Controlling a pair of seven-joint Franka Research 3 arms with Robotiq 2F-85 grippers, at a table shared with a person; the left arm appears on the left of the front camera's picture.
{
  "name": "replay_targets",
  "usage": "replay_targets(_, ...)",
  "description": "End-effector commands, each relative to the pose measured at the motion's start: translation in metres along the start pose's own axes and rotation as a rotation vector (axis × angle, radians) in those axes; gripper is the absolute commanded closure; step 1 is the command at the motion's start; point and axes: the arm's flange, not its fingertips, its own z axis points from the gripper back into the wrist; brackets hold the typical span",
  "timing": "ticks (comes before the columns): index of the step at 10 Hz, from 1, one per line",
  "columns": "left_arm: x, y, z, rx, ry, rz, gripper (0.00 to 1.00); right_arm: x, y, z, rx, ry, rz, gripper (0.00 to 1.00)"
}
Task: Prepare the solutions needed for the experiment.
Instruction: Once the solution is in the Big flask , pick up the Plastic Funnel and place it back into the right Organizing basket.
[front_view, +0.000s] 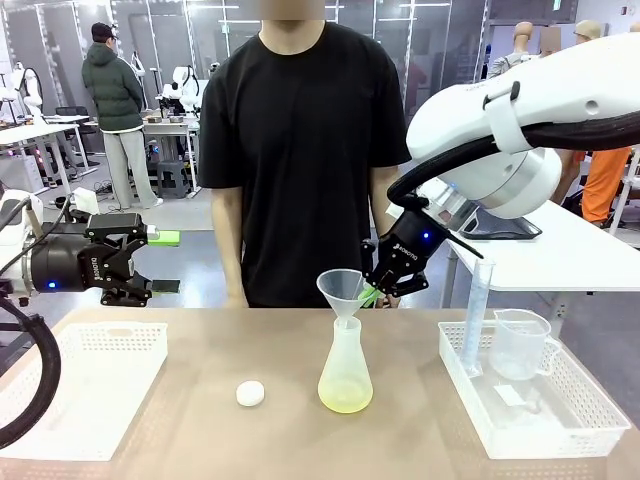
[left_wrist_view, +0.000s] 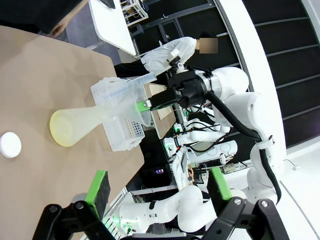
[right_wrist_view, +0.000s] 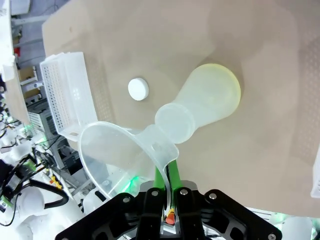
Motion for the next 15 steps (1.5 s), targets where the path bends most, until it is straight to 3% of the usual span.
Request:
replay_targets(1,-0.001,-0.003,0.003,-0.001,0.009,0.001,0.00,-0.019,0.006,0.010,-0.017,-0.036,0.015,1.00)
replay_targets(7,-0.001,-0.003,0.003,-0.001,0.009,0.001,0.00,-0.043,0.031,0.064,-0.067,-0.167,0.079,1.00)
replay_targets(10,-0.001,-0.003,0.003,-0.001,0.009,0.001,0.00,-0.042,0.026,0.076,-0.047,-0.177,0.072,1.00)
replay_targets(12,-0.001,-0.003,0.003,-0.001,0.009,0.001,0.00,-0.043,0.001,0.095,-0.064,-0.194,0.022,1.00)
replay_targets(15,-0.001,-0.003,0.003,-0.001,0.009,0.001,0.00,-0.070,-0.064,0.142,-0.079,-0.314,-0.172,1.00)
